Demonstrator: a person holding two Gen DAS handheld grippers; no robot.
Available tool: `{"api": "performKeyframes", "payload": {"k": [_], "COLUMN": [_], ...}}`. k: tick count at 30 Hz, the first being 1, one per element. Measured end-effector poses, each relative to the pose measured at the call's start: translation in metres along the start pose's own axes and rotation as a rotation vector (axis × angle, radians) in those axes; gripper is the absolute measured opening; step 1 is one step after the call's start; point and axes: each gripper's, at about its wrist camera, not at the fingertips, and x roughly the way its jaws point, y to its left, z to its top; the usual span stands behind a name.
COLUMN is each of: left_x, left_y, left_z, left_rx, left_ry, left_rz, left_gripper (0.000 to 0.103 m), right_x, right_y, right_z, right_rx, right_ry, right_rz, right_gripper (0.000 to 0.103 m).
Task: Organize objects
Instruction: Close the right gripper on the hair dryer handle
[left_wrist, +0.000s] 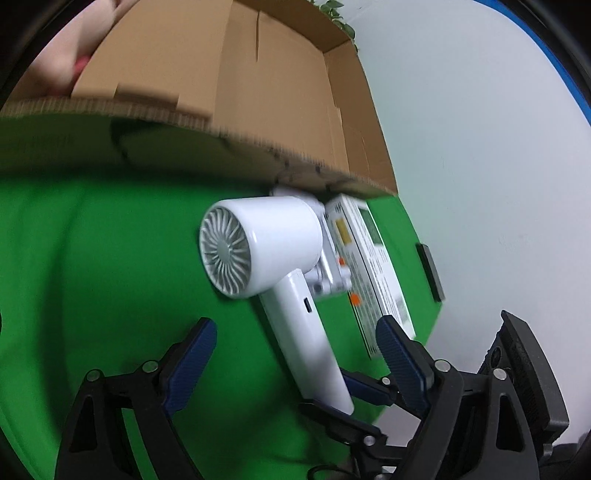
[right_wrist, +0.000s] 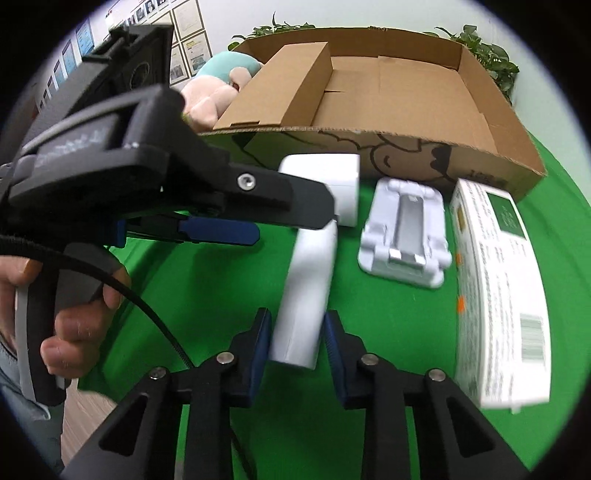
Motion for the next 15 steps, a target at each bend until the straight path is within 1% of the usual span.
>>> {"api": "performKeyframes", "payload": {"k": [3, 6, 8, 11, 13, 15], "left_x": [-0.004, -0.009, -0.008, -0.006, -0.006, -0.006], "left_y": [0.002, 0.000, -0.004, -0.007, -0.005, -0.003], "left_z": [-0.018, -0.031, -0.035, -0.036, -0.036, -0.035], "left_rx": [-0.037, -0.070, -0.077, -0.084, -0.098, -0.120], "left_ry": [0.002, -0.005, -0.007, -0.005, -0.003, -0.004], "left_rz": [-0.065, -0.094, -0.095, -0.087, -0.092, -0.090], "left_gripper": [0.086, 0.086, 0.086, 0.085, 0.078, 0.076], "right_x": [-0.013, -0.019, -0.021, -0.019, -0.018, -0.015], "right_y": [0.005, 0.013, 0.016, 0.018, 0.019, 0.023], "right_z": [-0.020, -0.035, -0.040, -0.038, -0.037, -0.036], "right_rx": [0.016, 0.015, 0.012, 0.022, 0.015, 0.000], "right_ry": [0.019, 0.049, 0.048, 0.047, 0.045, 0.041], "right_rz": [0.013, 0.027, 0.027, 0.019, 0.012, -0.004], "right_gripper": [0.025, 0.026, 0.026, 0.027, 0.029, 0.029]}}
